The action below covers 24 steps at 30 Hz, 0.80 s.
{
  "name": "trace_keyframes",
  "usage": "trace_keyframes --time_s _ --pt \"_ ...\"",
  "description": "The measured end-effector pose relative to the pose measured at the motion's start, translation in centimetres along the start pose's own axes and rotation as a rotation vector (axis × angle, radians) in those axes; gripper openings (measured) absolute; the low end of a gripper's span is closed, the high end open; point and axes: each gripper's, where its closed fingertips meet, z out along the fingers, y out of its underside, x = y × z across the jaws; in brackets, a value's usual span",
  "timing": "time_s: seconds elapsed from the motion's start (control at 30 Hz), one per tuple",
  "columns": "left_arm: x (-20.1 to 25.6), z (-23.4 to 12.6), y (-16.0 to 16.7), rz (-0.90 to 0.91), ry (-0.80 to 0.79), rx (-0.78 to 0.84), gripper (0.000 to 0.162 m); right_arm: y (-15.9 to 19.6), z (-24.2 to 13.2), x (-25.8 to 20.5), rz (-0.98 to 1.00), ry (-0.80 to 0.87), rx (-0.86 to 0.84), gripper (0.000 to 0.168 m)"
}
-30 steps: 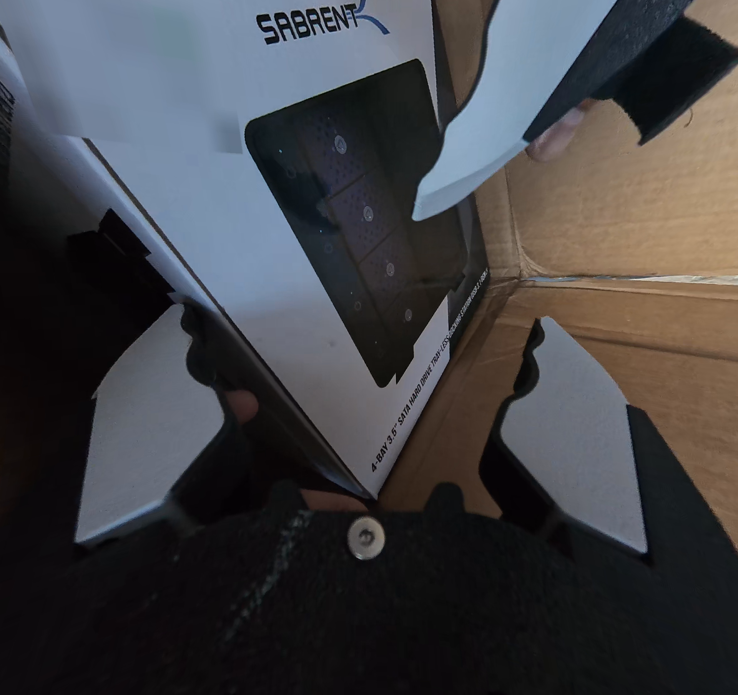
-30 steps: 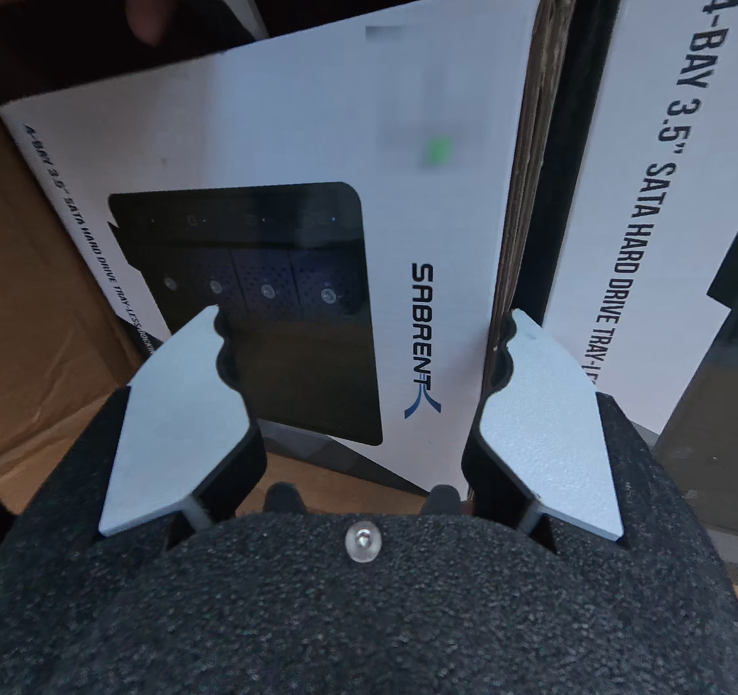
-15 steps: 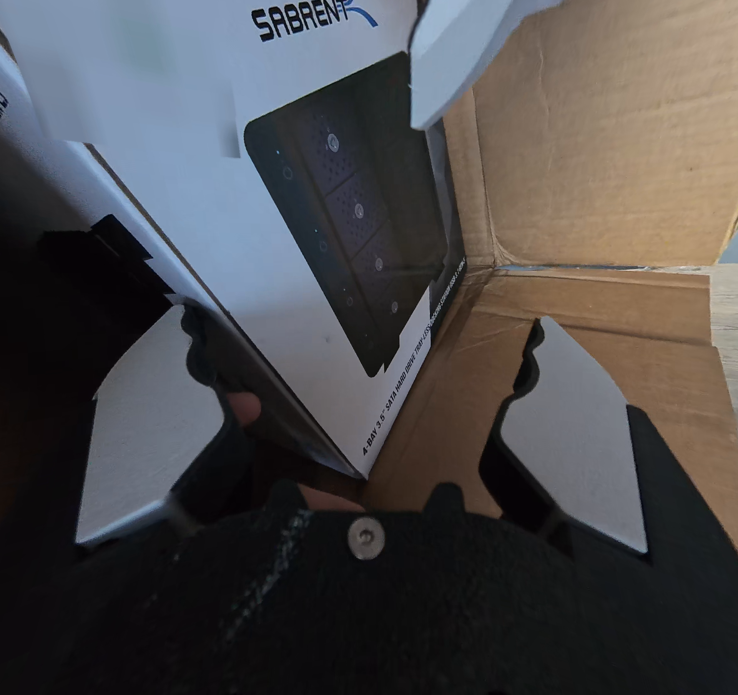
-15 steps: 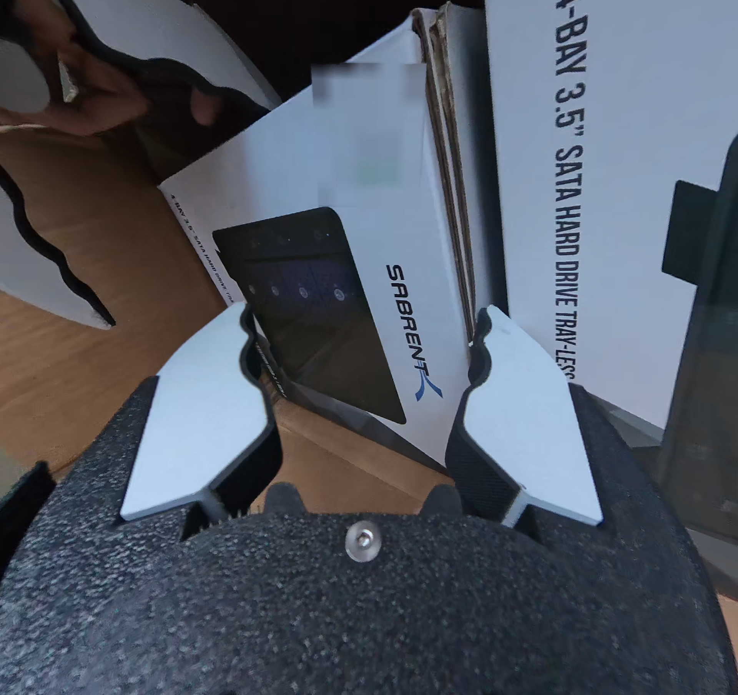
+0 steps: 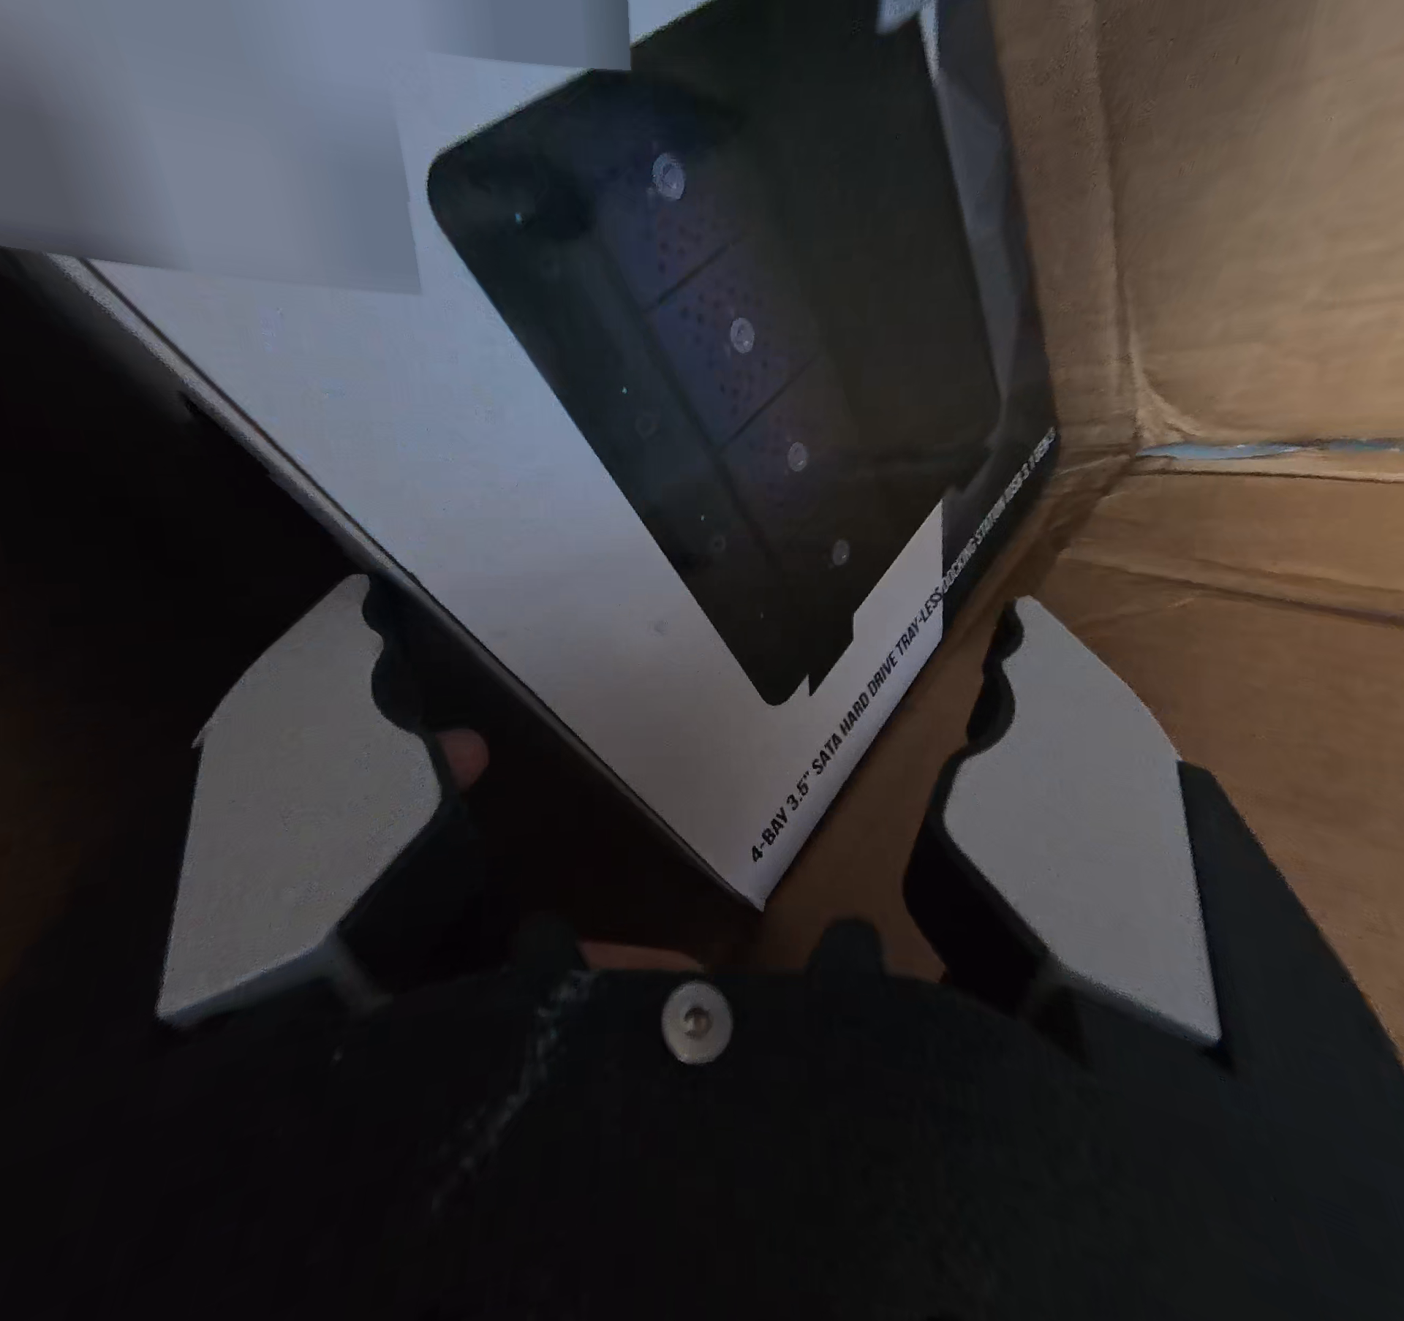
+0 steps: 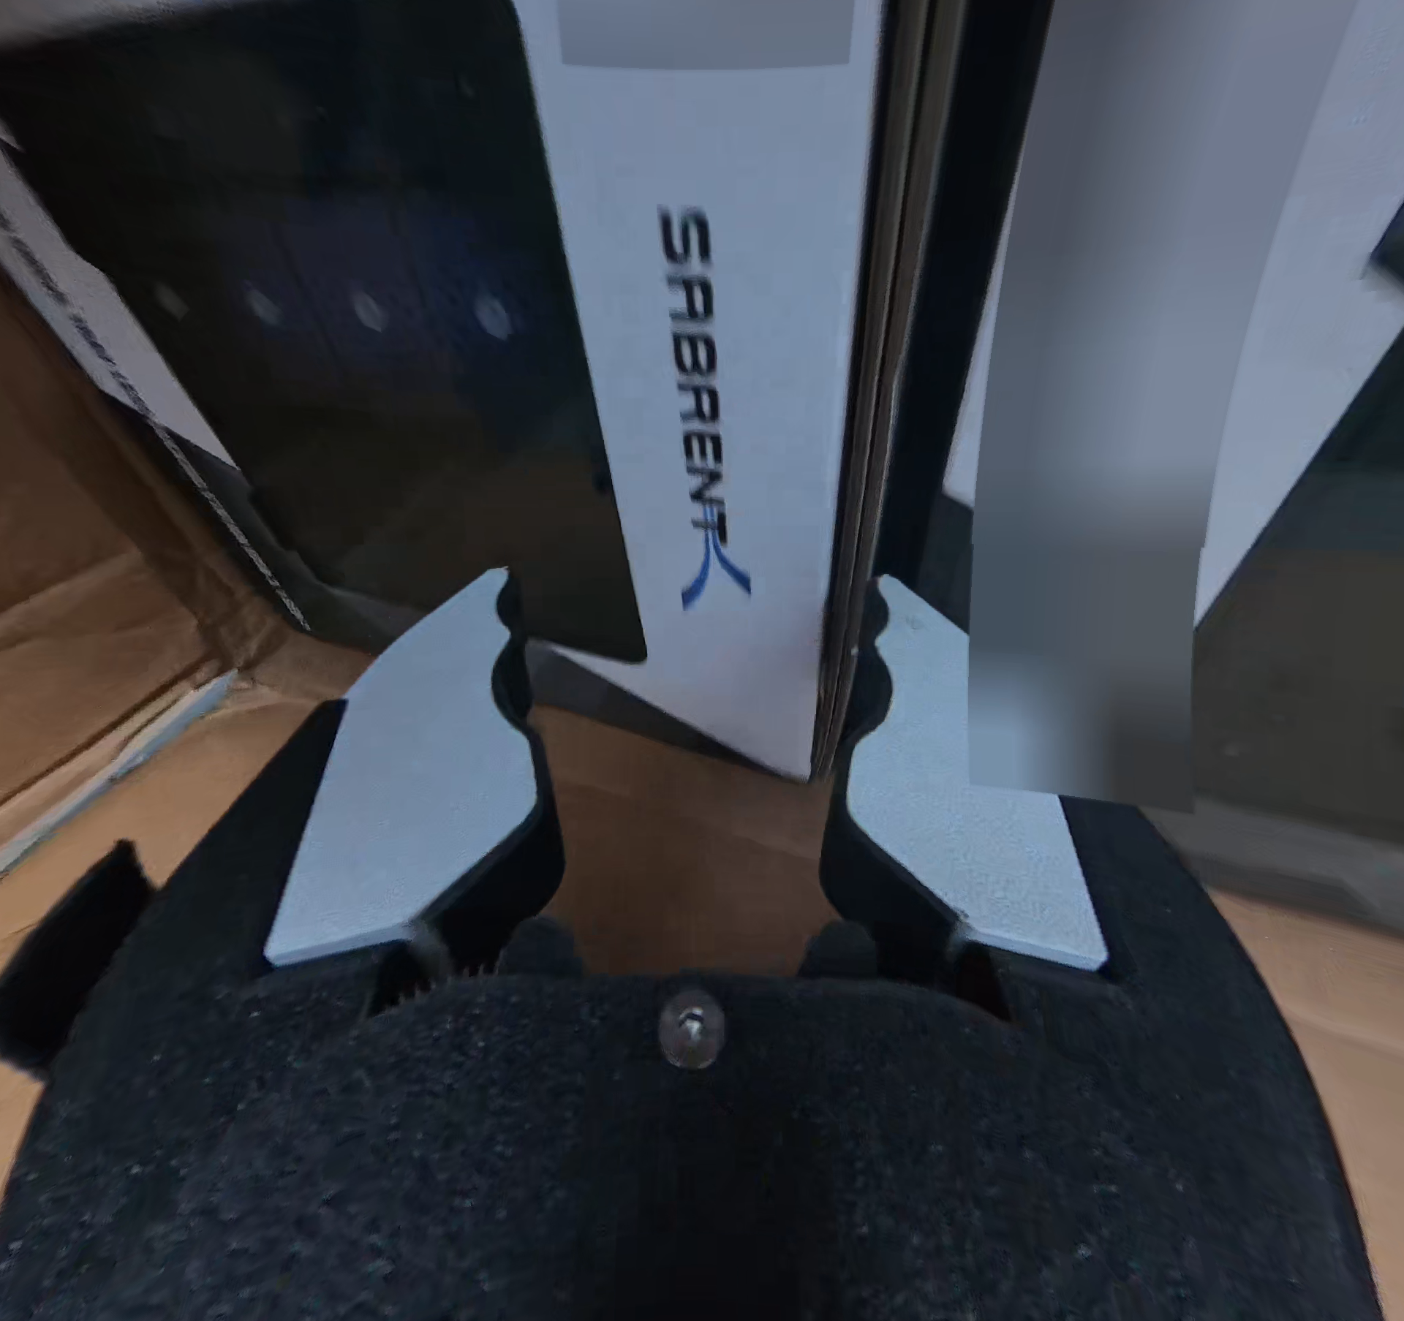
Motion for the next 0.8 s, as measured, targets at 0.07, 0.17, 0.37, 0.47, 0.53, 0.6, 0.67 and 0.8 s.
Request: trace_keyframes --time_s 0.07,0.17,0.37,0.47,0.53,0.6,0.67,0.8 --pt "0.2 0.5 0.4 -0.011 -0.004 -0.032 0.146 0.7 0.2 0.1 0.042 0.007 -0.042 0.081" --pt "0.3 0.2 -0.2 -0.084 0.063 -0.005 0.144 0.5 0.5 0.0 0.075 0.023 -0.038 0.086" --pt "0.9 -1.0 -1.1 -0.173 0.220 0.031 0.145 -0.1 1.4 -1.2 0.156 0.009 -0.009 0.104" --pt "1.1 -1.6 -1.3 -0.197 0.282 0.028 0.145 -0.3 0.4 -0.8 0.210 -0.092 0.010 0.095" --pt "1.2 -1.8 -1.1 -0.166 0.298 0.018 0.145 -0.4 0.2 -0.8 0.223 -0.133 -0.006 0.094" --pt "1.2 -2.0 -1.1 -0.170 0.326 0.012 0.145 -0.5 0.0 -0.8 0.243 -0.156 -0.015 0.095" --pt "1.2 -2.1 -1.1 -0.169 0.334 0.015 0.145 -0.5 -0.1 -0.8 0.244 -0.173 -0.022 0.094" --pt "1.2 -2.5 -1.2 -0.175 0.367 0.038 0.143 -0.3 -0.3 -0.7 0.216 -0.208 -0.063 0.088"
